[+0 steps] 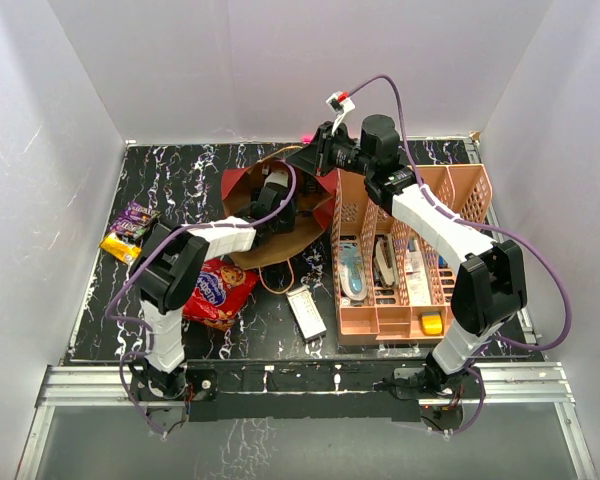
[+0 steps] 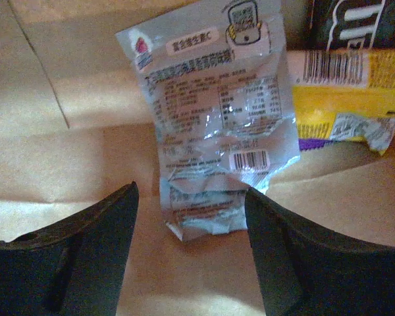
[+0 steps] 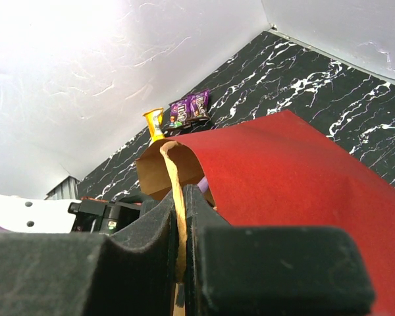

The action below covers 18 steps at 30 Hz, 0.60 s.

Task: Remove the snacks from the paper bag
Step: Take out the snack from the paper bag.

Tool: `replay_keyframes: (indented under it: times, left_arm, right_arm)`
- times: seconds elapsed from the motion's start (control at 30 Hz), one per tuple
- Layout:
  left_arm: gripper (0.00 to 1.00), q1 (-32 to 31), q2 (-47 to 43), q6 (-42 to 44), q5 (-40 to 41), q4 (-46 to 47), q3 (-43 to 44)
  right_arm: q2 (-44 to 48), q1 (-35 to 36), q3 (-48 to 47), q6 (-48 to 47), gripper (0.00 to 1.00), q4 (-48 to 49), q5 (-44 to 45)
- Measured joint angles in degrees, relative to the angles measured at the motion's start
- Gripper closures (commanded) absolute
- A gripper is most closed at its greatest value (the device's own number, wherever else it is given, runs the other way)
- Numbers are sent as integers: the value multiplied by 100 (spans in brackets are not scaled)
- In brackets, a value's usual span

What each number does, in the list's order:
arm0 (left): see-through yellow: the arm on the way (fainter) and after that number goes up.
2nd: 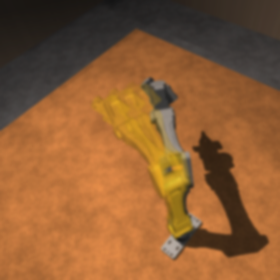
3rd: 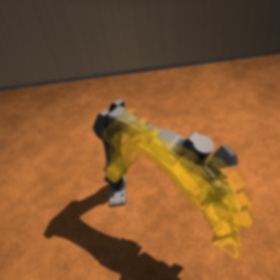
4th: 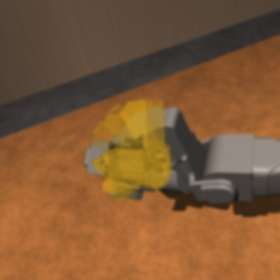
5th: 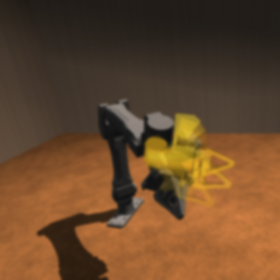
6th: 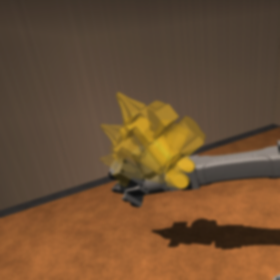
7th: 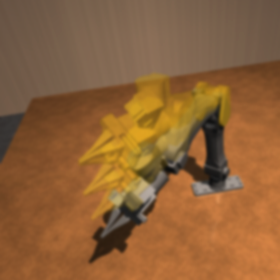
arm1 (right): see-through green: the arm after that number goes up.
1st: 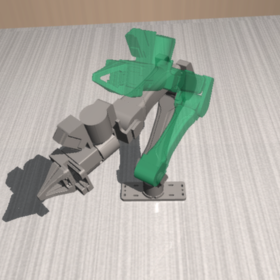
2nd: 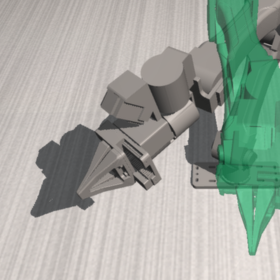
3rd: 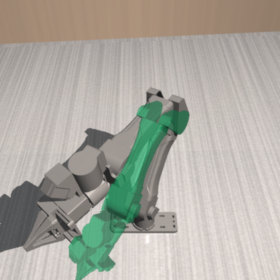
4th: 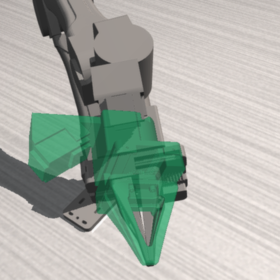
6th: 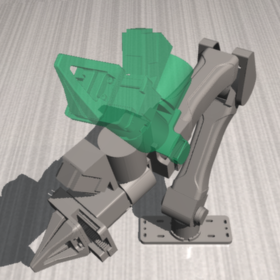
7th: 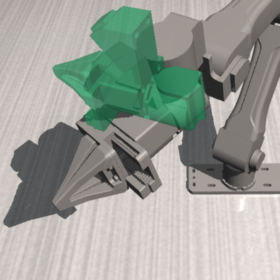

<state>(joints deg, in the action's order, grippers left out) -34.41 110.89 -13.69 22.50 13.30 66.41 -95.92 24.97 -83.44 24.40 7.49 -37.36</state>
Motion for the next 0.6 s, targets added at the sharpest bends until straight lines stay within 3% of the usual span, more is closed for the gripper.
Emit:
replay_keyframes:
  times: [0.13,0.2,0.33,0.4,0.6]
  left_arm:
    - [25,61,192,-42,-94,186,175]
    - [15,76,269,-63,-111,306,186]
    - [11,98,509,-179,-94,516,306]
    - [2,114,616,-177,-85,686,310]
    - [6,136,719,98,-9,1631,-2]
  right_arm:
    - [0,20,-2,-7,92,0,20]
    - [-2,44,-13,-7,92,-13,24]
    - [-2,85,-66,-26,92,-50,37]
    - [-2,103,-90,-37,92,-83,42]
    - [-2,140,-122,-50,92,-175,55]
